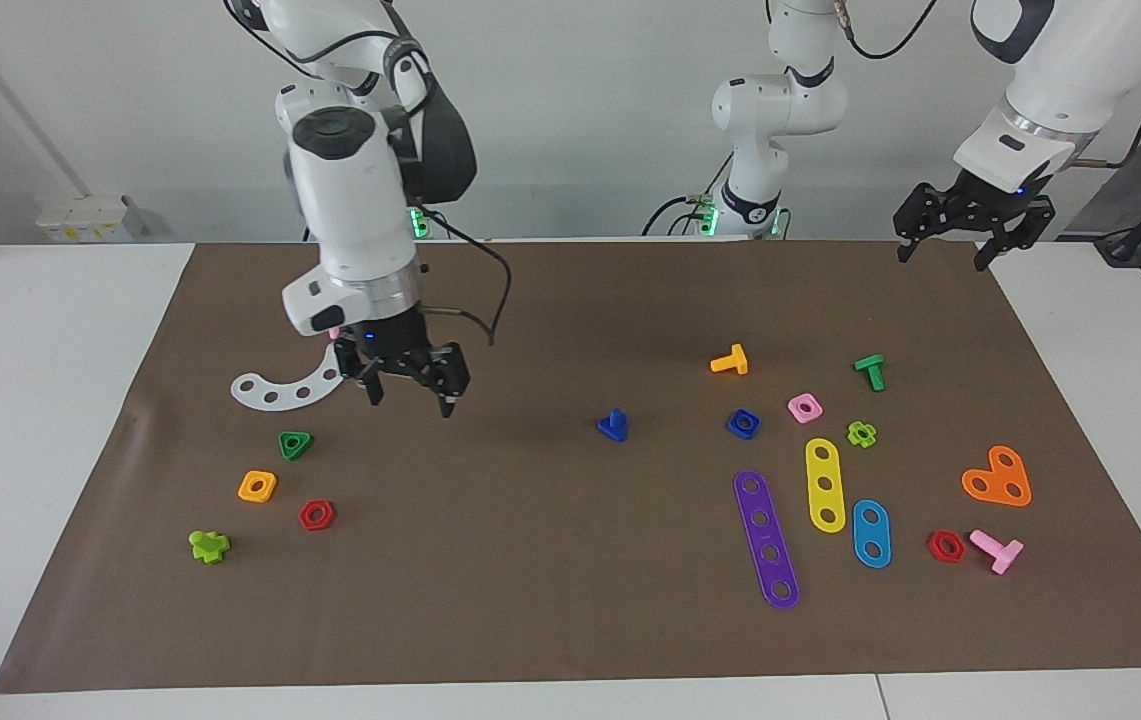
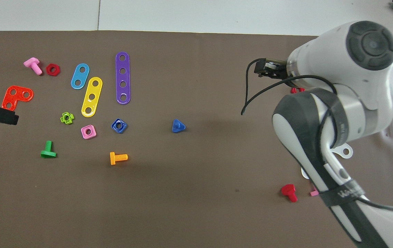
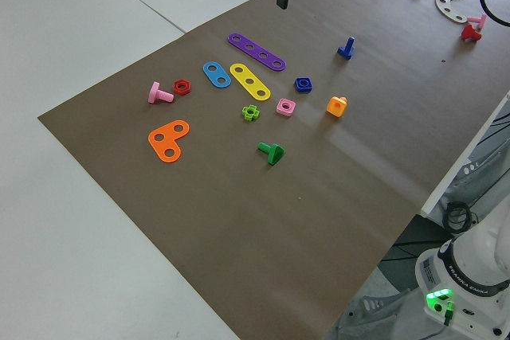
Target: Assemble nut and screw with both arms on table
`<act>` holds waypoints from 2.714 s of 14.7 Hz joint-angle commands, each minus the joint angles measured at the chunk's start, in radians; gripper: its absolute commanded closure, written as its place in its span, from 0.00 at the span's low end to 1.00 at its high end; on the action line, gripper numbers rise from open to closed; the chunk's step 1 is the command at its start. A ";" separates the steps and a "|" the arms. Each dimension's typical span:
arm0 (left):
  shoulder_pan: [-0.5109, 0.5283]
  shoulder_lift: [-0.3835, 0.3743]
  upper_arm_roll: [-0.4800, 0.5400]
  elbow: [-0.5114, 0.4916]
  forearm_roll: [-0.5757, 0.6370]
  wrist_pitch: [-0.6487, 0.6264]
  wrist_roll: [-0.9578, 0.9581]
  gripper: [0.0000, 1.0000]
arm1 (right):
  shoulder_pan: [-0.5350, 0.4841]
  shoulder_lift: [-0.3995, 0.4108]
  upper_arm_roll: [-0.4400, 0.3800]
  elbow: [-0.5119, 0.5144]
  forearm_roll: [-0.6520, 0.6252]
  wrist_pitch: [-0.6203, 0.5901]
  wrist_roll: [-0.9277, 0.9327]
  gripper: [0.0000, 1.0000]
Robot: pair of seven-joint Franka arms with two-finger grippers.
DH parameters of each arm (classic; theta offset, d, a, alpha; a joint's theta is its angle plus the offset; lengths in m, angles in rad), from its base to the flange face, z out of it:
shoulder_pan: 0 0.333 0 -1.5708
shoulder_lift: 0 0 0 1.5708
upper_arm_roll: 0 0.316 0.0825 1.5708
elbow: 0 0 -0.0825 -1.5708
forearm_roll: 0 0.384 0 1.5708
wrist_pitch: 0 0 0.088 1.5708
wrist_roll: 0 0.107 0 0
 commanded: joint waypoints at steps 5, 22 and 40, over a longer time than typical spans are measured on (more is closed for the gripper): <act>-0.010 -0.009 0.006 -0.007 -0.014 -0.030 -0.008 0.00 | -0.163 -0.163 0.018 -0.020 0.003 -0.208 -0.168 0.00; -0.030 0.024 -0.006 -0.056 -0.009 0.217 -0.012 0.00 | -0.237 -0.281 0.016 -0.075 0.012 -0.447 -0.421 0.00; -0.142 0.142 -0.052 -0.432 -0.006 0.784 -0.177 0.00 | -0.229 -0.275 0.023 -0.020 -0.026 -0.535 -0.421 0.00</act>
